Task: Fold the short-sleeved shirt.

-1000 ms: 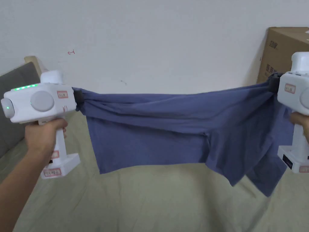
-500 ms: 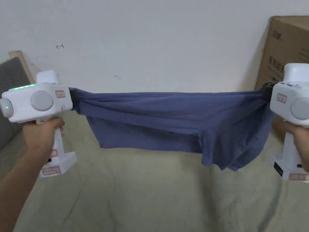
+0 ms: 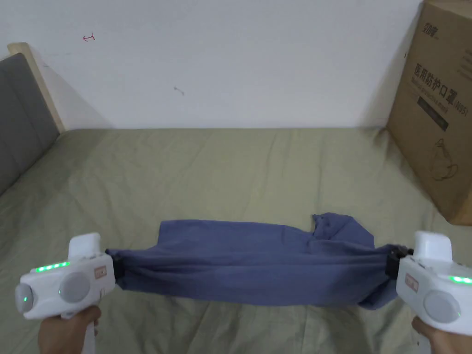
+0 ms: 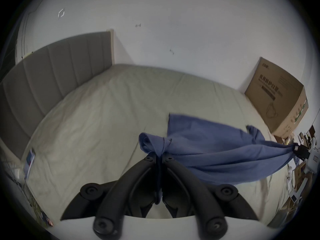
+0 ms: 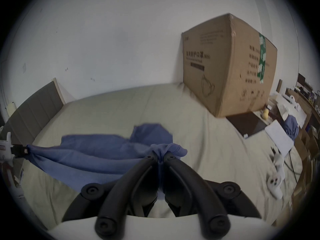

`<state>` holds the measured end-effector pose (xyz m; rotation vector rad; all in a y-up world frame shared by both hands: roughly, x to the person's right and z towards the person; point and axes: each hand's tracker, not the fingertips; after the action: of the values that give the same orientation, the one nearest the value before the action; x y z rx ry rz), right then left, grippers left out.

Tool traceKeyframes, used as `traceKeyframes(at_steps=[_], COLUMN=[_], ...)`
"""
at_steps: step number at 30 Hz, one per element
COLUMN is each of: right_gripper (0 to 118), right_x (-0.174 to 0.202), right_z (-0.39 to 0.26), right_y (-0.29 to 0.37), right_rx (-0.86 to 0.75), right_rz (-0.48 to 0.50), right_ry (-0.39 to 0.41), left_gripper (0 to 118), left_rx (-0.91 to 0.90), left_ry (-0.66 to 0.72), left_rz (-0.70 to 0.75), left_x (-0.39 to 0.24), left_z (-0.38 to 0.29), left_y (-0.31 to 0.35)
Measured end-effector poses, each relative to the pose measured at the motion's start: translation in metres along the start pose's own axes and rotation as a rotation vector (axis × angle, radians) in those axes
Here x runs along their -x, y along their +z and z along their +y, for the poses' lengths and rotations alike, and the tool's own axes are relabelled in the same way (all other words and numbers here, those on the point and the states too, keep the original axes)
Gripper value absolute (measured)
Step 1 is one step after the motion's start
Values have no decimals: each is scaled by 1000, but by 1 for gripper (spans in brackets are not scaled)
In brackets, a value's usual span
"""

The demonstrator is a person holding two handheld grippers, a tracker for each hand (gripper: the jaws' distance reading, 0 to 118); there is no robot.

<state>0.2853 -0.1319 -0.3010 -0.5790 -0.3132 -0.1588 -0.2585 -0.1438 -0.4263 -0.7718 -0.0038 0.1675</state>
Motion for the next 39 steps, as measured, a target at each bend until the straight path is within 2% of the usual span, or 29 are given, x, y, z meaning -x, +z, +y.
traceKeyframes(at_steps=[6, 10, 14, 17, 23, 26, 27, 28, 29, 30, 31, 32, 33, 34, 39], right_gripper=[5, 5, 5, 5, 5, 5, 10, 21, 39, 46, 46, 76, 95, 104, 107], right_x=[-12, -21, -26, -28, -34, -31, -31, -31, -30, -28, -27, -28, -27, -25, -11], right_z=[-62, -95, -133, -163, -205, -195, -190, -181, -171, -160, -147, -132, -118, -102, -33], right_y=[58, 97, 124, 130, 110, 113, 115, 119, 125, 129, 133, 137, 142, 148, 182], right_rx=[28, 50, 137, 235, 432, 412, 407, 395, 365, 324, 282, 237, 195, 138, -134], right_rz=[22, 34, 42, 20, 7, 4, 5, 6, 7, 1, 10, 21, 27, 26, 29], right_ry=[-11, -61, -115, -120, -177, -181, -184, -181, -173, -154, -139, -125, -120, -119, -67], left_gripper=[4, 4, 4, 4, 4, 7, 11, 25, 51, 59, 59, 83, 86, 86, 90], left_rx=[46, 68, 129, 203, 285, 310, 311, 314, 300, 266, 224, 192, 156, 53, -236], left_ry=[14, 63, 41, 43, 39, 59, 58, 61, 68, 87, 102, 107, 119, 120, -37], left_rz=[20, 37, 85, 131, 167, 174, 175, 170, 170, 161, 143, 112, 89, -2, -6], left_x=[32, 54, 68, 75, 77, 72, 71, 71, 69, 67, 65, 61, 56, 45, -5], left_z=[-72, -111, -150, -172, -192, -185, -182, -177, -171, -165, -159, -150, -142, -127, -74], left_y=[47, 83, 102, 104, 88, 85, 88, 90, 95, 100, 112, 123, 132, 139, 185])
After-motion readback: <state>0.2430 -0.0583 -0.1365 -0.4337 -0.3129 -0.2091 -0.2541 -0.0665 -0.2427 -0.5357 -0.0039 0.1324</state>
